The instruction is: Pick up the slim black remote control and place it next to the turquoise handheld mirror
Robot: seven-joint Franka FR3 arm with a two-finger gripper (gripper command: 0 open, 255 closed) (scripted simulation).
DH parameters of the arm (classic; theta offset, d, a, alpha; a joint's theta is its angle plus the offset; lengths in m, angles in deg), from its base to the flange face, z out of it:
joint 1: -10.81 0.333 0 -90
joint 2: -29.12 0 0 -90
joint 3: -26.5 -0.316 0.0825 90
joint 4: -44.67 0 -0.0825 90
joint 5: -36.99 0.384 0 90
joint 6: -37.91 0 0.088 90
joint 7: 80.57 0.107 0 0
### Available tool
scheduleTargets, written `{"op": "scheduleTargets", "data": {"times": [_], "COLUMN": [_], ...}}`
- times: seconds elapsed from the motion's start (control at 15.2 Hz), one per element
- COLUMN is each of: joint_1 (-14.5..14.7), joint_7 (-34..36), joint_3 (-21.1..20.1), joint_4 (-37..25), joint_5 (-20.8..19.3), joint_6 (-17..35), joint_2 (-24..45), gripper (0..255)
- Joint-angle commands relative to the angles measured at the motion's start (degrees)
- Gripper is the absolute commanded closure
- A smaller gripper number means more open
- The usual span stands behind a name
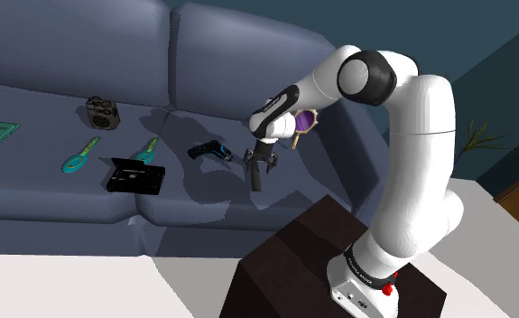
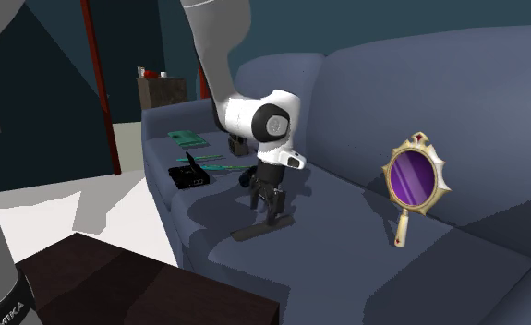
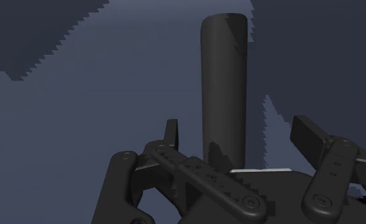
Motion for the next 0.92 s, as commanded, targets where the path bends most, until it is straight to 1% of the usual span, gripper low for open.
{"op": "scheduleTargets", "data": {"times": [0.0, 0.33, 0.86], "joint_1": [-0.17, -0.11, -0.11], "joint_7": [-0.15, -0.39, -0.39], "joint_3": [-0.13, -0.47, -0.47], "joint_4": [-0.46, -0.65, -0.65], "joint_5": [0.31, 0.67, 0.67], "joint_6": [1.06, 3.67, 3.66], "joint_2": [1.52, 4.30, 4.29], "gripper": [0, 0, 0]}}
